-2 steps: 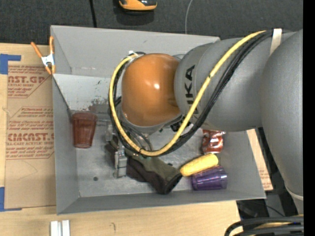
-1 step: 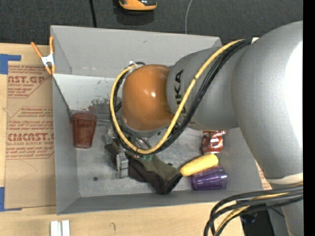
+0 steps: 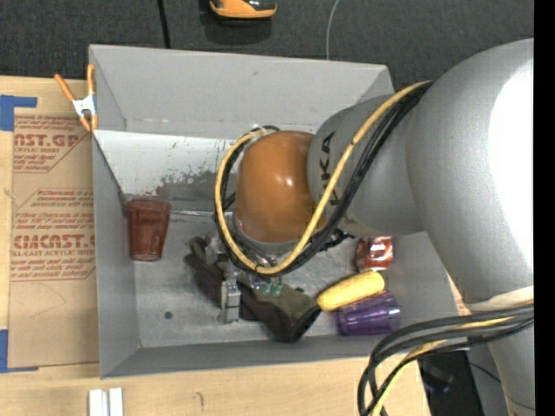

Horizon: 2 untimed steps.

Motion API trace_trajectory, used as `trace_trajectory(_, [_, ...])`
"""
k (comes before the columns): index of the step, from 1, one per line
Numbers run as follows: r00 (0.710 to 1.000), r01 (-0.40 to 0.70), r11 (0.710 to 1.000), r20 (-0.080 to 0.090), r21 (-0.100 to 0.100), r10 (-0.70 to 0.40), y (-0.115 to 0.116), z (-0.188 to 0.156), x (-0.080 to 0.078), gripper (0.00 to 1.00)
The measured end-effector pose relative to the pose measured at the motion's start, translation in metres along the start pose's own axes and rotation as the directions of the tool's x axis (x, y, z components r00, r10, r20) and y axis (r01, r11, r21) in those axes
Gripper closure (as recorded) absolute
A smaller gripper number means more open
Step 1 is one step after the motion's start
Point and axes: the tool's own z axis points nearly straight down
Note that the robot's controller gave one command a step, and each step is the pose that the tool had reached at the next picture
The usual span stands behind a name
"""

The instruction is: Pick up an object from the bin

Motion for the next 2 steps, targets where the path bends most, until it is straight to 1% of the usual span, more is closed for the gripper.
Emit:
trace_trajectory(1, [1.0, 0.023, 1.0, 0.007, -0.001, -0.023, -0.0431, 0.0234, -0.0176, 1.0])
trace_trajectory(2, [1.0, 0.022, 1.0, 0.006, -0.001, -0.022, -0.043, 0.0234, -0.0176, 1.0])
